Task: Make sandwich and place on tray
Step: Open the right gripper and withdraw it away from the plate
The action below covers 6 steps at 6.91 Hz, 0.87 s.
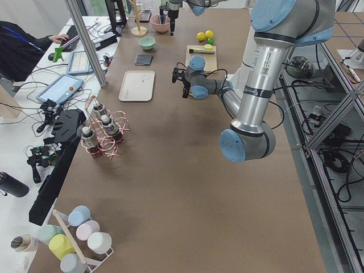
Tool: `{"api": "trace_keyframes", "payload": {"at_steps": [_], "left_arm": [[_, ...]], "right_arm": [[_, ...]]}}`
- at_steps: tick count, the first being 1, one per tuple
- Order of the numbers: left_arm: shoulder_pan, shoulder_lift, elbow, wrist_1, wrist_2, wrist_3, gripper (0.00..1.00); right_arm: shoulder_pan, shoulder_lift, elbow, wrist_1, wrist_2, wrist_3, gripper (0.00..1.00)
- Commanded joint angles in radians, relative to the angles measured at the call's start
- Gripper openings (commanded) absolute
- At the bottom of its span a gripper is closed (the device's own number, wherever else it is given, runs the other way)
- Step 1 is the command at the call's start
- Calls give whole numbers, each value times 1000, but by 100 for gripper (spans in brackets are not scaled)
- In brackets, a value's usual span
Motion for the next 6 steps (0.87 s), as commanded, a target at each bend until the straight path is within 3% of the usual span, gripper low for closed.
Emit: {"api": "trace_keyframes", "payload": {"at_steps": [1,2,5,6], "left_arm": [[32,-29,17,15,-2,5,99],[105,-19,23,17,8,5,100],[184,-17,55,14,82,1,95],[182,-17,51,12,82,1,87]], "right_arm": [[272,-141,-72,-60,117,-446,100],[355,-190,-129,-60,158,-602,100],[408,-220,-142,-57,159,-634,100],[410,-222,-142,-56,157,-635,100]]}}
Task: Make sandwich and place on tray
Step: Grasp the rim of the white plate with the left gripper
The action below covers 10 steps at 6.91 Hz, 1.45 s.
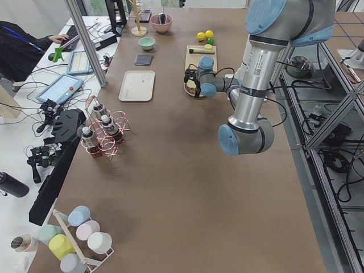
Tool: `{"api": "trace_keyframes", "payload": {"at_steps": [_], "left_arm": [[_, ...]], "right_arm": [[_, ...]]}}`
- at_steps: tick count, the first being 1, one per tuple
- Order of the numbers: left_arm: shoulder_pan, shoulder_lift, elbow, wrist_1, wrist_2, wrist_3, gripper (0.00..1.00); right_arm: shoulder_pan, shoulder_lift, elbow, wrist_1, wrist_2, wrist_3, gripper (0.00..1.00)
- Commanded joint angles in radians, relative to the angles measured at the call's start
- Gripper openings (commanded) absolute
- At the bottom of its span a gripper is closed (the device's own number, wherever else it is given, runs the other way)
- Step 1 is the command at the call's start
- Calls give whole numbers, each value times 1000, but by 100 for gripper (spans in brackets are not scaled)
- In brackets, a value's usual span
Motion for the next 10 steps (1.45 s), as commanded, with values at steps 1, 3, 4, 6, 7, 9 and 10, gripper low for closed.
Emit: {"api": "trace_keyframes", "payload": {"at_steps": [1,3,4,6,7,9,10], "left_arm": [[-6,3,1,-1,-2,4,65],[-11,12,8,-1,-2,3,51],[-9,15,14,-2,-2,4,47],[-8,10,47,-7,-2,4,46],[-6,9,50,-7,-2,4,45],[-5,1,54,-7,-2,3,40],[-3,-3,54,-7,-4,3,21]], "right_arm": [[5,-4,-1,2,0,-3,100],[5,-7,-2,8,0,-3,100],[5,-12,-2,8,0,-3,100],[5,-14,-1,8,-2,-3,100],[5,-15,-1,9,-2,-3,100],[5,-14,-1,9,-2,-3,100],[5,-15,-2,9,-3,-3,100]]}}
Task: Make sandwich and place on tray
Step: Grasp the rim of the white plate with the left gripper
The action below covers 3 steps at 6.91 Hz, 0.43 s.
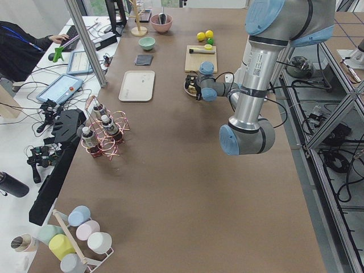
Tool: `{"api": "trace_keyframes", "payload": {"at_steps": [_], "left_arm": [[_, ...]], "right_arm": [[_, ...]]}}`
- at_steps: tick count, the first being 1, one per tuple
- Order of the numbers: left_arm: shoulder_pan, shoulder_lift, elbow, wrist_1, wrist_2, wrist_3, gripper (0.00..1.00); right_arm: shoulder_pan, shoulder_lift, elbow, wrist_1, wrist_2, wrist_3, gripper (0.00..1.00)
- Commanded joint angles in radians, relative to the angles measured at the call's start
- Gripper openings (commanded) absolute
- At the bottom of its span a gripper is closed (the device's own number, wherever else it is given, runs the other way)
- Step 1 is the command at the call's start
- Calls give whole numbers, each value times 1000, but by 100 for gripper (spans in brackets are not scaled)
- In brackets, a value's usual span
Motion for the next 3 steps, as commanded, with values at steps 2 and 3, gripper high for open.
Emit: {"api": "trace_keyframes", "payload": {"at_steps": [2,3], "left_arm": [[1,-10,1,-5,-3,5,0],[-3,-10,-5,-5,-3,6,0]], "right_arm": [[0,-1,-1,0,-4,0,100],[0,-1,-4,-1,-3,0,100]]}}
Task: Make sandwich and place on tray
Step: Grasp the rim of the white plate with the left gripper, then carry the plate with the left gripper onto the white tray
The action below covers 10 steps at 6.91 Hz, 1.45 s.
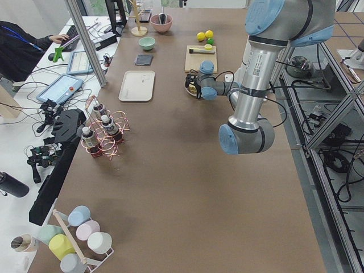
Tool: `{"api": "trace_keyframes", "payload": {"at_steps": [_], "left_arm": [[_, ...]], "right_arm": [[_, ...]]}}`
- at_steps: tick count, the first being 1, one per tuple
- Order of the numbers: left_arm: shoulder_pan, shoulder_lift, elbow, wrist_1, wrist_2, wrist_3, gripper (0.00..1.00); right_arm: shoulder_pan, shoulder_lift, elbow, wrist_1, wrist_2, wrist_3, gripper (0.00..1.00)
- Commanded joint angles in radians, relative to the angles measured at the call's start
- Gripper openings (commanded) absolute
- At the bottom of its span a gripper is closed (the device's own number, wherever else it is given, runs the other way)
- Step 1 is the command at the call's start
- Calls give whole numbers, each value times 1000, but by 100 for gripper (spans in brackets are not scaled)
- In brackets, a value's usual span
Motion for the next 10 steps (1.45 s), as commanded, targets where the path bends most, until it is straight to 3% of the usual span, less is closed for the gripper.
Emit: {"api": "trace_keyframes", "payload": {"at_steps": [1,2,4,5,7,10], "left_arm": [[-23,-1,-9,-3,-2,2,0],[-64,-22,-11,-9,-7,2,0],[-214,-47,-2,-8,-214,0,0],[-277,-74,18,-2,-255,-1,0],[-390,-209,207,-6,-353,0,0],[-520,-418,586,-98,-439,91,0]], "right_arm": [[0,0,-8,-1,-1,0,100],[0,0,-16,-1,-1,0,100],[0,-14,-27,0,0,0,100],[0,-21,-27,0,-3,-2,100],[12,-38,-27,2,-4,-2,100],[14,-38,-25,2,-3,-2,100]]}}
